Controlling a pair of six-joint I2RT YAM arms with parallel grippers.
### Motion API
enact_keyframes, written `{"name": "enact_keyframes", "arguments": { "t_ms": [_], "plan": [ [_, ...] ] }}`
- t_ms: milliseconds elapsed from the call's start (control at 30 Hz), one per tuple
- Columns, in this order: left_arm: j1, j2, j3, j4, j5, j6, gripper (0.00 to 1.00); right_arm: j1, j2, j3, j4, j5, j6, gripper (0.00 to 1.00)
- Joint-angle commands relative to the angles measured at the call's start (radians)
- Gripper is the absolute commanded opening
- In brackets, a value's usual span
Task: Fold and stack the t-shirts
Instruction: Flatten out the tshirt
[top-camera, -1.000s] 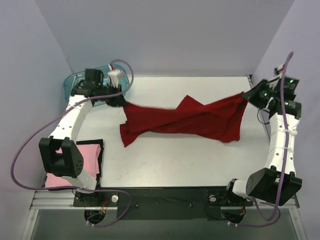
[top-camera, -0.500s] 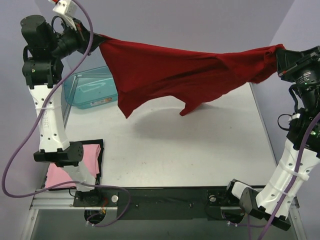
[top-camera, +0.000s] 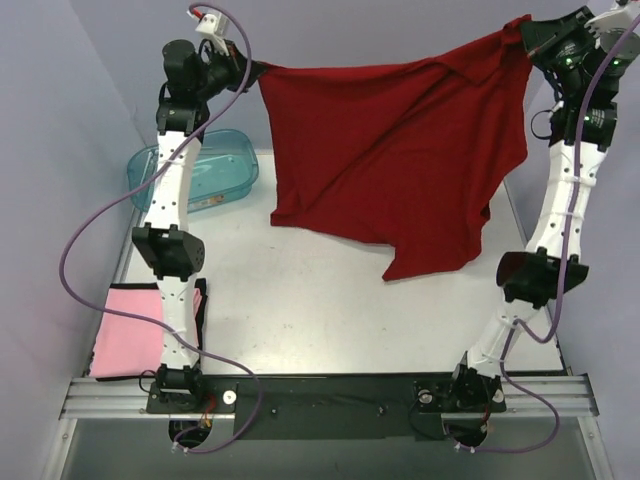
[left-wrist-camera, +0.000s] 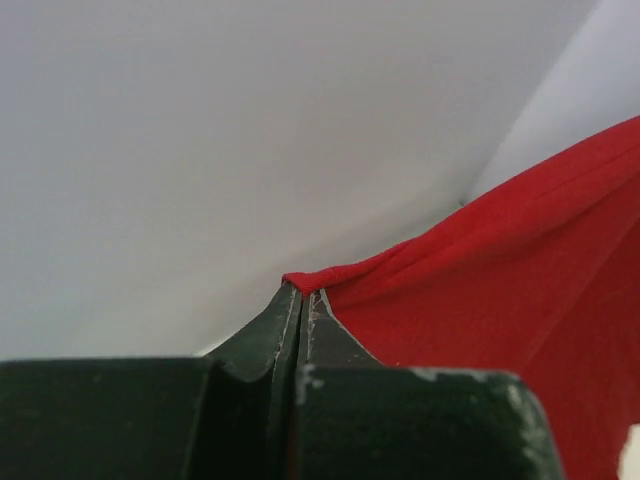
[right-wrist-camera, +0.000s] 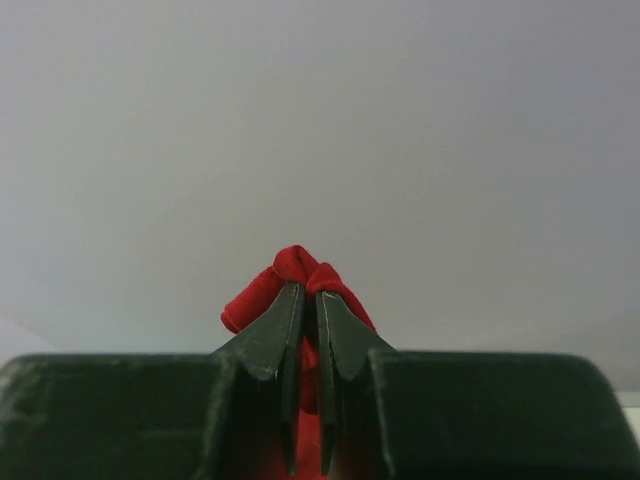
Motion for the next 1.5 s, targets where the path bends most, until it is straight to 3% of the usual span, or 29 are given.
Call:
{"name": "enact_keyframes", "arguments": {
  "t_ms": [0,100,233,367,533,700,767,933,1133,1300,1467],
  "plan": [
    [0.0,-0.018,0.132,0.41,-0.246,0.026,0.0,-0.055,0.047,0.13,0.267,0.113,0.132,0.0],
    [0.003,-0.011,0.176,0.44,-0.301,0.095,0.0,-0.058,-0.014,0.098,0.28,0.176,0.038,0.0],
    [0.026,-0.053,0.218,0.388,-0.259,0.077,0.0,-0.101,-0.16,-0.017,0.235,0.115,-0.043,0.0],
    [0.032,-0.157,0.14,0.164,-0.111,0.058,0.0,-0.141,-0.344,-0.276,0.156,0.024,-0.066,0.0],
    [0.027,-0.345,-0.255,-0.19,0.098,0.124,0.0,-0.137,-0.678,-0.85,0.062,-0.018,-0.044,0.0],
    [-0.016,-0.479,-0.56,-0.635,0.128,0.487,0.0,-0.037,-0.968,-1.298,-0.248,0.065,-0.078,0.0],
    [-0.049,-0.484,-0.768,-0.749,0.121,0.601,0.0,0.038,-1.04,-1.468,-0.369,0.1,-0.057,0.0],
    [-0.112,-0.464,-1.104,-0.781,-0.003,0.797,0.0,0.1,-1.114,-1.888,-0.426,0.09,0.051,0.0],
    [-0.115,-0.393,-1.163,-0.754,-0.142,0.882,0.0,0.098,-1.11,-1.955,-0.403,0.13,0.051,0.0],
    [-0.126,-0.393,-1.129,-0.666,-0.239,0.893,0.0,0.087,-1.026,-1.802,-0.433,0.171,-0.05,0.0],
    [-0.123,-0.396,-1.1,-0.741,-0.308,0.983,0.0,0.017,-0.97,-1.731,-0.47,0.14,-0.115,0.0]
  ]
}}
